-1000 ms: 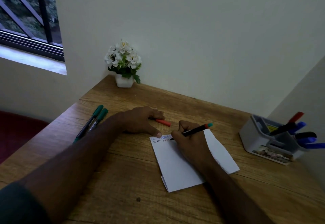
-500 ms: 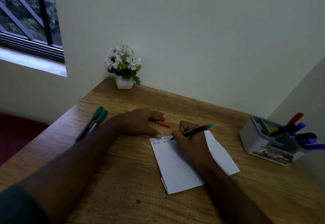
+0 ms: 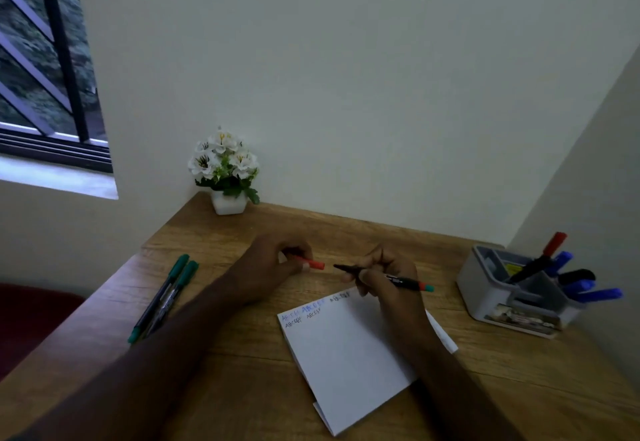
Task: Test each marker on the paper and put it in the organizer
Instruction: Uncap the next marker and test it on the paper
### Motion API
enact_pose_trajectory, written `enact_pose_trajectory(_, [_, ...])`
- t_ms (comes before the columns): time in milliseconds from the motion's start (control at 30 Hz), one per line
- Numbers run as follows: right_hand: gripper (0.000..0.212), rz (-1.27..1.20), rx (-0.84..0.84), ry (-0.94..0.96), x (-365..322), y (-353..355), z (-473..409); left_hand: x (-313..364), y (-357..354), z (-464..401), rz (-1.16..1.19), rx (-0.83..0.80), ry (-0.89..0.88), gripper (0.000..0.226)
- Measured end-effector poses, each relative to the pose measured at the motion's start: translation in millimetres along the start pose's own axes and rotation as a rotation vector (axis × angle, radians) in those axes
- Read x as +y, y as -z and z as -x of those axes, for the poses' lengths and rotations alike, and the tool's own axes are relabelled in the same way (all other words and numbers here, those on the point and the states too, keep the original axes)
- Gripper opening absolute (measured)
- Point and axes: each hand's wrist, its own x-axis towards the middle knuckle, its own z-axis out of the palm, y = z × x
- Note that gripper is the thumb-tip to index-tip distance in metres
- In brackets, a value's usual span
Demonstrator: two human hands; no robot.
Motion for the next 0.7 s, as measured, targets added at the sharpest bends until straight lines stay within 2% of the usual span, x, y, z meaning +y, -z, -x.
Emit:
enact_pose_trajectory(200, [0.011,-0.021,0.066,0.06,3,5,-1,12,-4,2,0.161,0.006,0.014,0.014])
enact_pose_trajectory(433, [0.016,-0.006,0.068,0.078,9,5,-3,14,-6,1,0.218,-0.045,-0.013,0.013])
enact_pose_trajectory(600, [0.008,-0.067,0.002,0.028,11,4,-2,18,-8,3,0.261,-0.099,-0.026,0.011])
enact_pose_trajectory(700, [0.013,-0.108,-0.087,0.015,9,3,-2,23,-7,4,0.351,-0.126,-0.02,0.01])
